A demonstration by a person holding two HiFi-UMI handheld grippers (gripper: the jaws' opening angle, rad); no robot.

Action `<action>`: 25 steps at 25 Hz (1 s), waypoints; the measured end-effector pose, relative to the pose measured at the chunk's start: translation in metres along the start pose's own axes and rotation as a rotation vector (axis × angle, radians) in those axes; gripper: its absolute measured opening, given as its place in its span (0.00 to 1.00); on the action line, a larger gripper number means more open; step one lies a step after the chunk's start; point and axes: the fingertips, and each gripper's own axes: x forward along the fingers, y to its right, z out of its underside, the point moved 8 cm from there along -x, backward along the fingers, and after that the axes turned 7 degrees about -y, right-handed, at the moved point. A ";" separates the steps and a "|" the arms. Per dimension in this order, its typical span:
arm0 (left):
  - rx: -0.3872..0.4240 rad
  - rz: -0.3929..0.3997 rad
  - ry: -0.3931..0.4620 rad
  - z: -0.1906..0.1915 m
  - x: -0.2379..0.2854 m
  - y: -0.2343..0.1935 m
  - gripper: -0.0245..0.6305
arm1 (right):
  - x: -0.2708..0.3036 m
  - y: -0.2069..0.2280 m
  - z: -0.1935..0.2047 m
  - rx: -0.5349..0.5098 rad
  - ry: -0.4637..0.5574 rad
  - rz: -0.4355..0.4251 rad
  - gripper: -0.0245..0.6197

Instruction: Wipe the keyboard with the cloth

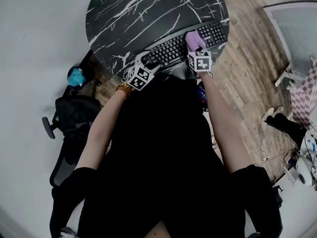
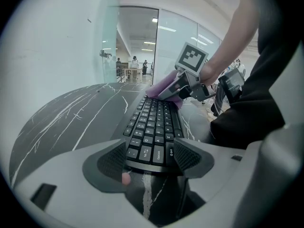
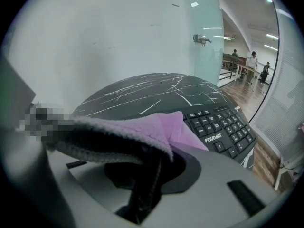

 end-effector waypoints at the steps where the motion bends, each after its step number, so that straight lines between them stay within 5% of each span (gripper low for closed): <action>1: 0.001 0.001 0.001 0.000 0.000 0.000 0.50 | -0.001 -0.001 0.000 -0.002 0.003 0.003 0.16; 25: 0.003 -0.003 0.013 0.000 -0.001 0.000 0.50 | 0.000 -0.025 0.002 -0.115 -0.041 -0.064 0.16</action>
